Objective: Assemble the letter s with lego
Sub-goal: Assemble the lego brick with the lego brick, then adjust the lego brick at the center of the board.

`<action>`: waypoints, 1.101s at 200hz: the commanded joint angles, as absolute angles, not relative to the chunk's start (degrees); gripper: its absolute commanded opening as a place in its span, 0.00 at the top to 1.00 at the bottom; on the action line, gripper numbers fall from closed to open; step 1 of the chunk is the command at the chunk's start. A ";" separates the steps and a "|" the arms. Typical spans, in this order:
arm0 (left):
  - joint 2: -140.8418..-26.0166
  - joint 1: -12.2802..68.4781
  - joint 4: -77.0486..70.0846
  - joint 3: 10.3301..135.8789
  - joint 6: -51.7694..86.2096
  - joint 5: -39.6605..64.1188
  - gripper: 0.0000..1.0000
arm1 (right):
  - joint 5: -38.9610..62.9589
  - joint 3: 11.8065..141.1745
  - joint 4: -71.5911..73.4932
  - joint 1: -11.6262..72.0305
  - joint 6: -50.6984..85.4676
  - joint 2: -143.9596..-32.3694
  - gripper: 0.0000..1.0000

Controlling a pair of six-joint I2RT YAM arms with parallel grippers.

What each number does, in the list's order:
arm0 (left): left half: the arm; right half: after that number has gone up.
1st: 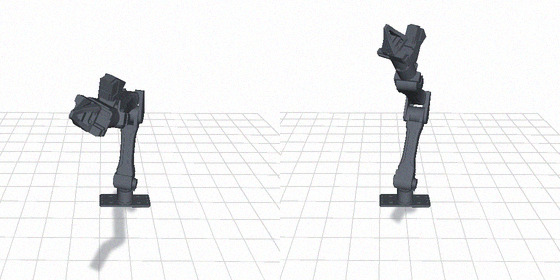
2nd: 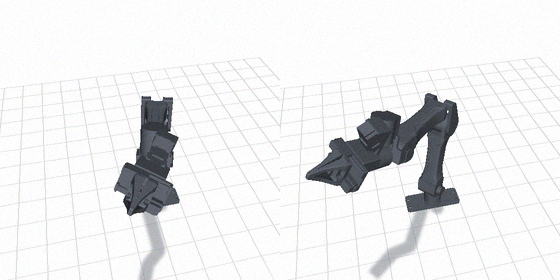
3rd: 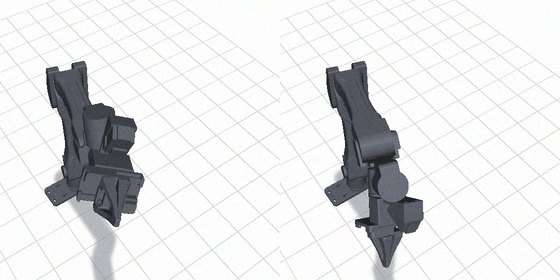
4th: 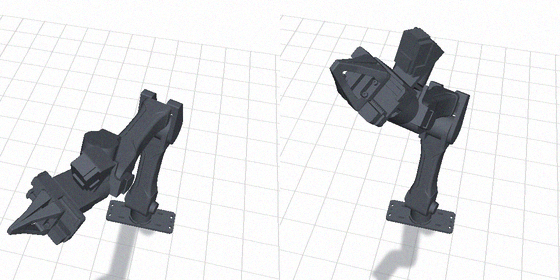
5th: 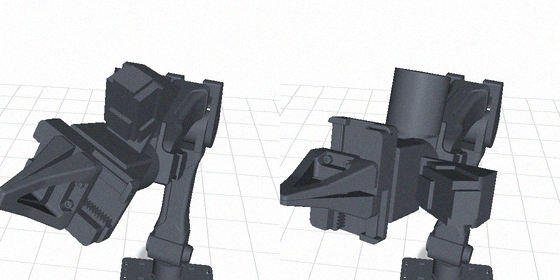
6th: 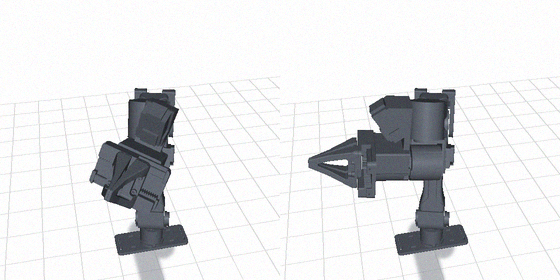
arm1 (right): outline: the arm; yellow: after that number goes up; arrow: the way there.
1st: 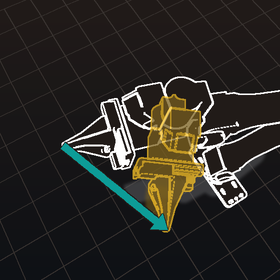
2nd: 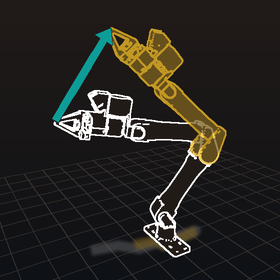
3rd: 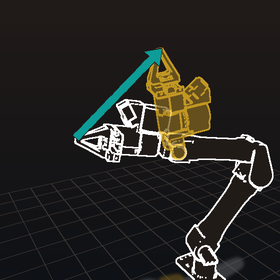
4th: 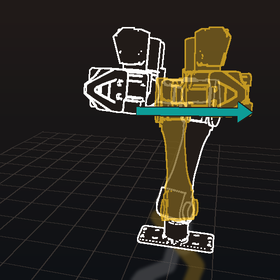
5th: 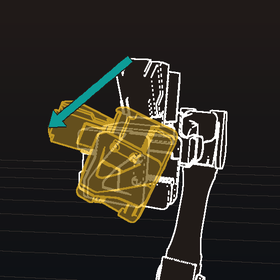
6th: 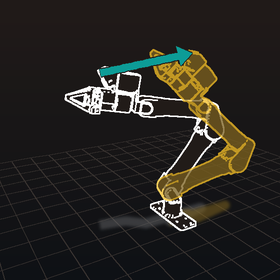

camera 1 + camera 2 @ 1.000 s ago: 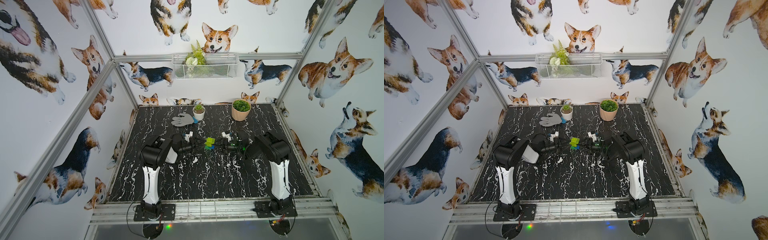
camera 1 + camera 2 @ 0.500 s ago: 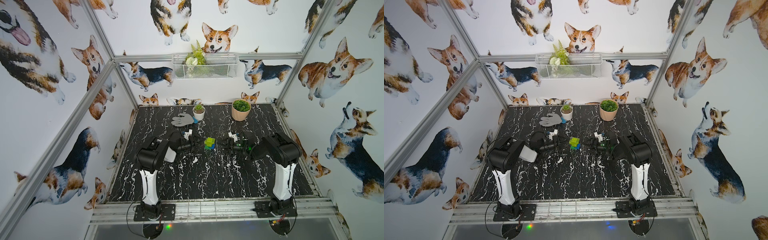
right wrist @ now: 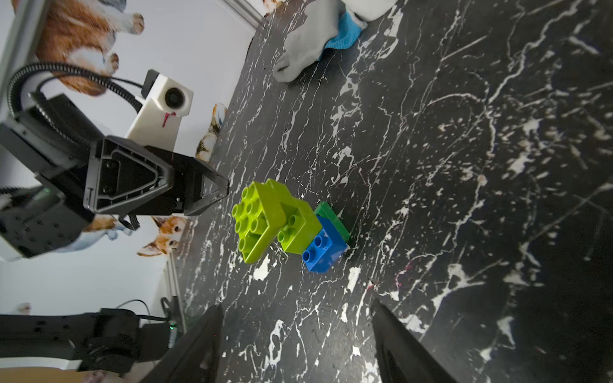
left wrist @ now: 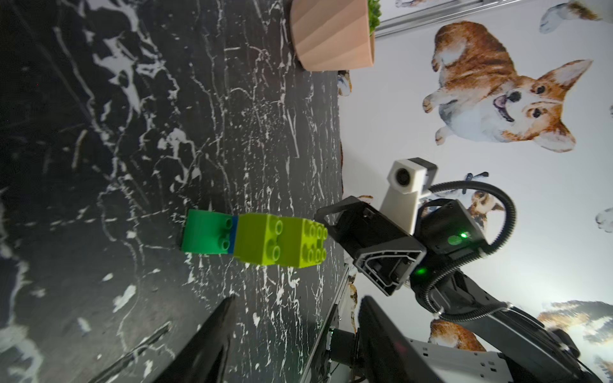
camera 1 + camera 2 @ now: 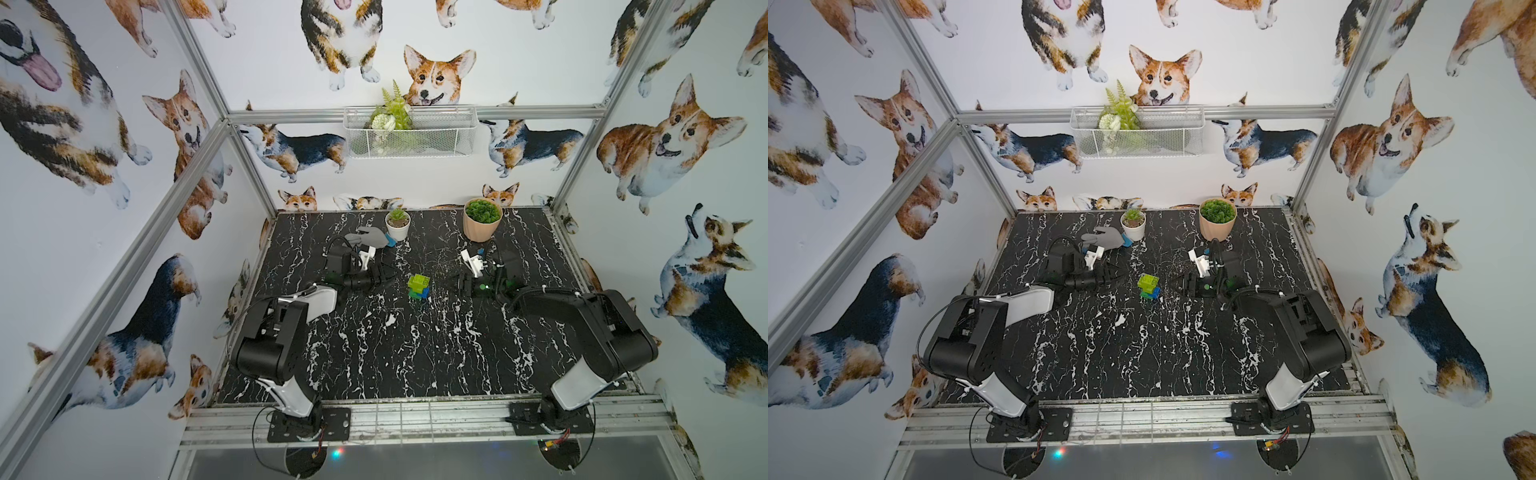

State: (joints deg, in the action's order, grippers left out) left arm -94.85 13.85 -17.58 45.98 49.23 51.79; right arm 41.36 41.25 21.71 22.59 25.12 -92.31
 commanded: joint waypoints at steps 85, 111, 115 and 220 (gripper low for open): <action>-86.63 8.14 4.41 52.26 32.75 51.24 0.36 | 18.04 37.17 45.25 35.43 -4.65 -98.79 0.17; -85.96 7.52 5.40 52.20 31.87 51.24 0.36 | 19.28 39.84 42.54 36.00 -5.06 -100.53 0.18; -85.88 7.47 5.49 52.11 31.75 51.24 0.36 | 18.90 40.03 42.46 36.15 -4.89 -100.73 0.19; -86.40 7.27 5.73 52.07 30.85 51.94 0.36 | 17.10 40.86 47.26 36.65 -1.60 -106.12 0.26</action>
State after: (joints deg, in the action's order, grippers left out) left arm -86.24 7.35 5.45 51.81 32.29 51.07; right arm 17.89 40.29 43.24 36.40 -2.31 -105.38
